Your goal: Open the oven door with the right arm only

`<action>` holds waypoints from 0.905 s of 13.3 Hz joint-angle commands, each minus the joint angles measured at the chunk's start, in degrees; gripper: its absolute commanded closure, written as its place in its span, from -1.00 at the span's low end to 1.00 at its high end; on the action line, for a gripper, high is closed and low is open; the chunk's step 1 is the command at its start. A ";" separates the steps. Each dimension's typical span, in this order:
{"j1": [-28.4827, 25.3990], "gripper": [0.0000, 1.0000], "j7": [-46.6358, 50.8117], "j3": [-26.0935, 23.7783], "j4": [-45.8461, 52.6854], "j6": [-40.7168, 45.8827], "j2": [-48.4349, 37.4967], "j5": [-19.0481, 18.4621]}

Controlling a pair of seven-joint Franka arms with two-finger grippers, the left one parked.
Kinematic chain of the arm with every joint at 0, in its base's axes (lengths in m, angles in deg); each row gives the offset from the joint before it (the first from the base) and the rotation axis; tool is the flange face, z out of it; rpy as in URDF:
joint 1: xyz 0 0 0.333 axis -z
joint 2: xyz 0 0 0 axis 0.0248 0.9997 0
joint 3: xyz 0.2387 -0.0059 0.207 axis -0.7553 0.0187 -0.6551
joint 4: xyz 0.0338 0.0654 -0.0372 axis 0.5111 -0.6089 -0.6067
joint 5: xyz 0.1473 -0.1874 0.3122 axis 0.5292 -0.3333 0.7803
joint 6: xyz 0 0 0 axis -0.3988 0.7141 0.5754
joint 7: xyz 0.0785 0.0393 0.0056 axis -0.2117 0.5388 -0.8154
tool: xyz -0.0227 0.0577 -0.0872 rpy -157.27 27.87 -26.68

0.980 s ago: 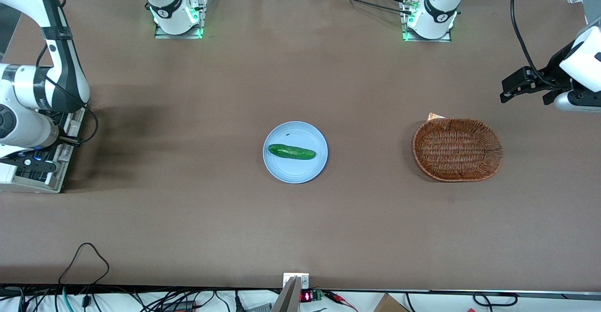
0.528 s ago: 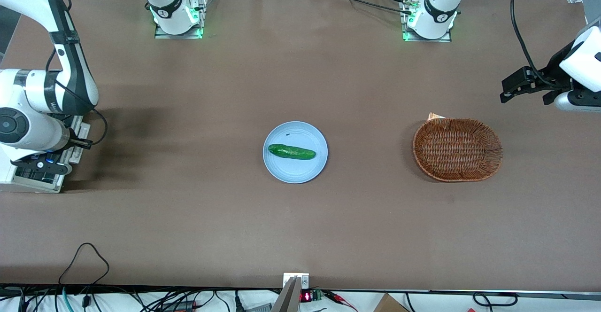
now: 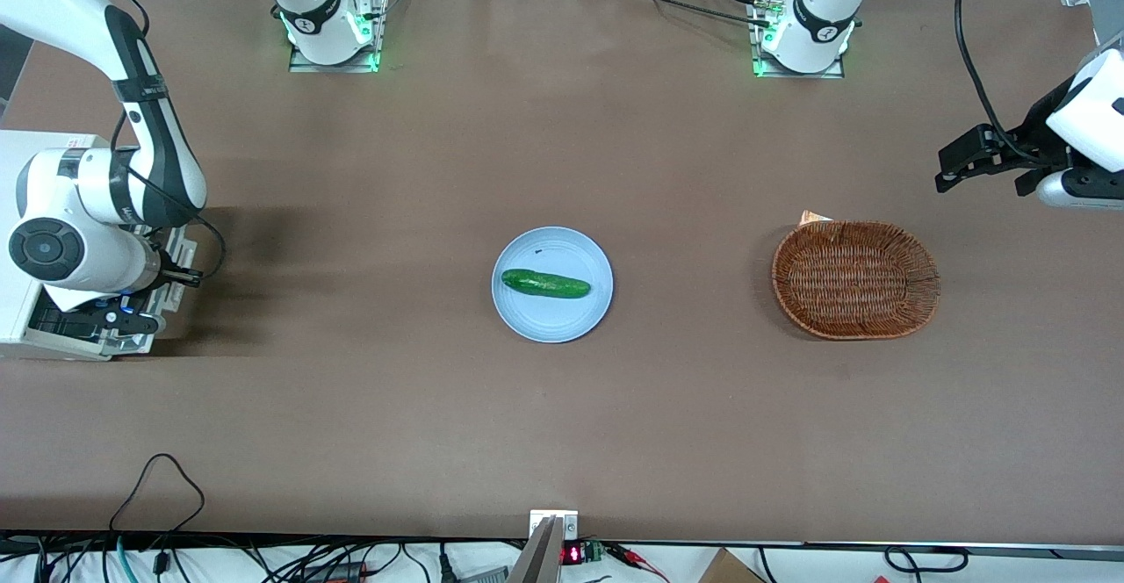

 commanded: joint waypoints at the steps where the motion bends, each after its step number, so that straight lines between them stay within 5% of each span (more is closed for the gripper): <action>1: 1.41 1.00 -0.04 1.88 0.57 -2.75 2.15 -2.59; 12: 0.36 1.00 -0.22 1.88 0.66 -2.75 4.43 -2.68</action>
